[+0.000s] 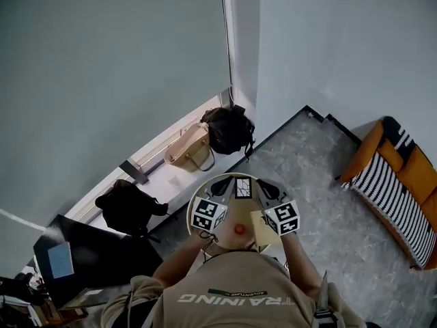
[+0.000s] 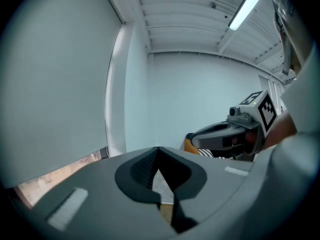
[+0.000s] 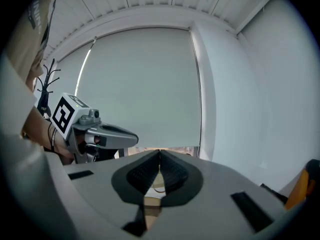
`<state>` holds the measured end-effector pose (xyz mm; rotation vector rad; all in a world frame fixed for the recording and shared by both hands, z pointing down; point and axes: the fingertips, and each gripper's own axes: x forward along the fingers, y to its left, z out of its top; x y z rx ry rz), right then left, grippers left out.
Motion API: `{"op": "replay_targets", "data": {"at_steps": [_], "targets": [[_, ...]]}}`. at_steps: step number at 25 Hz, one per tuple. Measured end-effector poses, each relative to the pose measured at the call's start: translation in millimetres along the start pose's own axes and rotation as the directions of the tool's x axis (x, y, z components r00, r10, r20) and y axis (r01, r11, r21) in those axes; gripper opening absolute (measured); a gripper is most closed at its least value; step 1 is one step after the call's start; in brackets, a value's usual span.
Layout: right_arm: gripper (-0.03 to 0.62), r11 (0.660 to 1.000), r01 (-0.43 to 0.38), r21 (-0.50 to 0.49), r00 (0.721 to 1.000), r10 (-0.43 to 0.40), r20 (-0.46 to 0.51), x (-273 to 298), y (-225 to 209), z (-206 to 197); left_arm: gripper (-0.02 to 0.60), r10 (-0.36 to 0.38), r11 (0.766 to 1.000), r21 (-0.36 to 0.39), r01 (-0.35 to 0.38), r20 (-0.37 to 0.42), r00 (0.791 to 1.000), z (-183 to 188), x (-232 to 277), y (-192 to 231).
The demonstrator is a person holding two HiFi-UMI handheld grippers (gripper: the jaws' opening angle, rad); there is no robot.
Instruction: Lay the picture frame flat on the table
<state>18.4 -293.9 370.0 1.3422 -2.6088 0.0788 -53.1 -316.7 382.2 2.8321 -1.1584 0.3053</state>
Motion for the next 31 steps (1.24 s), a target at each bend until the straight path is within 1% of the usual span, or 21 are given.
{"op": "replay_targets", "data": {"at_steps": [4,8,11,16,19,25,28,31], "targets": [[0.006,1.0,0.012,0.007,0.998,-0.012,0.056,3.4,-5.2,17.1,0.006,0.038,0.999,-0.015,-0.038,0.024,0.999,14.5,1.7,13.5],[0.006,1.0,-0.007,-0.029,0.999,0.008,0.038,7.2,1.2,22.0,0.008,0.039,0.999,-0.007,-0.039,0.031,0.999,18.7,3.5,16.7],[0.006,0.998,-0.03,-0.054,0.998,0.033,0.056,10.2,6.2,25.9,0.008,0.042,0.999,0.001,-0.043,0.034,0.999,19.3,3.6,17.4],[0.006,0.999,-0.039,-0.038,0.998,0.041,0.04,11.0,6.2,19.7,0.006,0.035,0.999,0.015,-0.036,0.025,0.999,20.1,4.2,15.2],[0.006,0.998,-0.038,-0.042,0.998,0.04,0.048,12.6,6.2,20.2,0.006,0.038,0.999,0.021,-0.039,0.02,0.999,17.6,4.1,14.6],[0.006,0.998,-0.03,-0.047,0.999,0.031,0.021,11.9,5.5,14.9,0.006,0.005,1.0,0.007,-0.005,0.003,1.0,7.6,4.8,8.7],[0.006,0.999,-0.025,-0.048,0.999,0.026,0.026,13.6,7.9,14.1,0.008,-0.005,1.0,0.003,0.005,-0.002,1.0,4.1,4.2,11.9],[0.006,0.999,-0.021,-0.044,1.0,0.021,0.001,15.4,11.8,8.2,0.008,-0.011,1.0,0.012,0.011,-0.012,1.0,0.4,4.5,18.1]]}}
